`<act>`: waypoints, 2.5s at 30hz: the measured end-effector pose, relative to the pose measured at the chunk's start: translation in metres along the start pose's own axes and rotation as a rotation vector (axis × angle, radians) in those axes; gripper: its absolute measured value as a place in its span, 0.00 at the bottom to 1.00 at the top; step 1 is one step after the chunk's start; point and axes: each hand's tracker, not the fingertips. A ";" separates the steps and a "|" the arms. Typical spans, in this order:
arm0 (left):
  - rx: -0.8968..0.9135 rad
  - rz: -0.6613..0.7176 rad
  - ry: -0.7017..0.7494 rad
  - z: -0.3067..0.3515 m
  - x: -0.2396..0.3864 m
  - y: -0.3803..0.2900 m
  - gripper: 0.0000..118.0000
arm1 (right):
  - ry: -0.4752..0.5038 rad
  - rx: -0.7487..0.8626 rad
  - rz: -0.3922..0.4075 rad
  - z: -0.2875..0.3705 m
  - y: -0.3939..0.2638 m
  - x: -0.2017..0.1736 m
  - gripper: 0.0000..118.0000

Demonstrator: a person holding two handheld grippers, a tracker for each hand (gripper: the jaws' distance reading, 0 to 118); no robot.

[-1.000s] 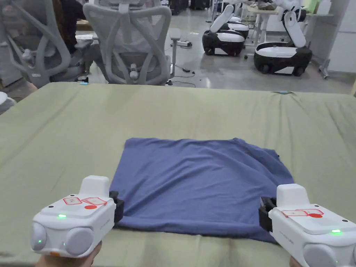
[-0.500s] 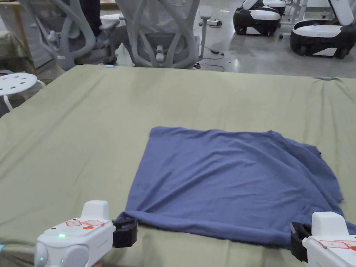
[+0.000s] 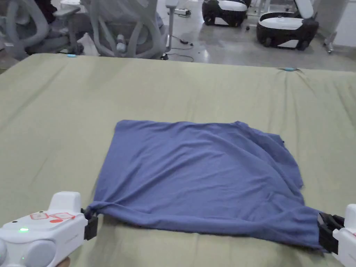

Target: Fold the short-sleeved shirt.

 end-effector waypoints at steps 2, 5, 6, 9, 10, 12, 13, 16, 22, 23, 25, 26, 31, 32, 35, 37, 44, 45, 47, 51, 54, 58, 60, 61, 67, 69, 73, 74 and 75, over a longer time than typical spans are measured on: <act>0.004 -0.013 0.018 -0.003 0.002 -0.002 0.02 | -0.028 0.000 -0.028 0.000 -0.005 0.016 0.09; 0.003 -0.014 0.030 -0.008 0.003 -0.008 0.02 | -0.036 -0.053 -0.026 -0.008 -0.015 0.028 0.90; 0.002 -0.015 0.032 -0.008 0.004 -0.010 0.02 | -0.038 -0.054 -0.017 -0.012 -0.020 0.029 1.00; 0.000 -0.011 0.036 -0.008 0.004 -0.012 0.02 | -0.018 -0.098 0.011 -0.030 -0.029 0.026 0.96; -0.003 -0.010 0.039 -0.009 0.005 -0.012 0.02 | -0.015 -0.116 0.010 -0.041 -0.032 0.027 0.95; -0.008 -0.014 0.040 -0.009 0.005 -0.013 0.02 | 0.027 -0.146 -0.016 -0.053 -0.038 0.027 0.66; -0.011 -0.021 0.042 -0.008 0.006 -0.012 0.02 | 0.066 -0.162 -0.048 -0.057 -0.040 0.028 0.28; -0.033 -0.044 0.044 -0.008 0.005 -0.010 0.02 | 0.084 -0.127 -0.130 -0.053 -0.042 0.030 0.04; -0.008 -0.102 0.047 0.007 0.006 0.016 0.02 | 0.054 -0.077 -0.074 -0.024 -0.009 0.030 0.04; -0.005 -0.108 0.044 0.008 0.006 0.025 0.02 | 0.043 -0.059 -0.059 -0.022 0.002 0.030 0.04; 0.017 -0.108 0.038 0.006 0.003 0.042 0.02 | 0.037 -0.042 -0.051 -0.025 0.025 0.031 0.04; 0.019 -0.113 0.037 0.003 0.004 0.054 0.02 | 0.039 -0.034 -0.048 -0.031 0.039 0.031 0.04; -0.057 -0.080 0.000 -0.040 0.000 0.107 0.02 | 0.003 -0.038 0.026 -0.086 0.092 0.021 0.04; -0.075 -0.049 -0.010 -0.053 -0.002 0.116 0.02 | -0.006 -0.045 0.036 -0.101 0.100 0.017 0.04; -0.125 0.032 -0.008 -0.090 -0.005 0.137 0.02 | -0.034 -0.066 0.054 -0.148 0.110 0.010 0.04; -0.166 0.101 -0.011 -0.111 -0.007 0.141 0.02 | -0.054 -0.116 0.049 -0.174 0.108 0.008 0.04; -0.165 0.148 0.018 -0.127 -0.003 0.127 0.04 | -0.035 -0.163 0.028 -0.194 0.090 0.014 0.10; -0.121 0.161 0.024 -0.119 -0.003 0.125 0.11 | -0.026 -0.154 0.030 -0.189 0.090 0.016 0.31; -0.009 0.118 0.083 -0.097 0.006 0.119 0.41 | -0.007 -0.154 0.018 -0.176 0.091 0.016 0.78; 0.221 0.055 0.050 -0.045 0.038 0.098 0.62 | 0.067 0.009 -0.019 -0.118 0.084 -0.005 0.88; 0.340 -0.003 0.010 -0.017 0.070 0.076 0.60 | 0.127 0.103 -0.041 -0.081 0.069 -0.033 0.81; 0.370 -0.082 0.012 -0.009 0.102 0.049 0.17 | 0.170 0.156 -0.025 -0.053 0.041 -0.073 0.28; 0.360 -0.125 0.039 -0.018 0.111 0.041 0.00 | 0.148 0.180 0.001 -0.046 0.032 -0.088 0.00; 0.357 -0.129 0.018 -0.020 0.114 0.040 0.00 | 0.148 0.190 0.005 -0.043 0.029 -0.092 0.00; 0.307 -0.087 0.007 -0.029 0.091 0.038 0.00 | 0.158 0.186 0.024 -0.038 0.033 -0.096 0.00; 0.246 -0.035 0.032 -0.035 0.071 0.035 0.00 | 0.157 0.185 0.022 -0.037 0.032 -0.092 0.00; 0.136 0.128 0.005 -0.054 0.025 0.023 0.00 | 0.152 0.168 0.011 -0.042 0.028 -0.086 0.00; 0.127 0.145 0.004 -0.058 0.017 0.024 0.00 | 0.149 0.159 0.009 -0.044 0.027 -0.085 0.00; 0.123 0.136 0.004 -0.063 0.011 0.027 0.00 | 0.147 0.149 0.008 -0.046 0.026 -0.083 0.00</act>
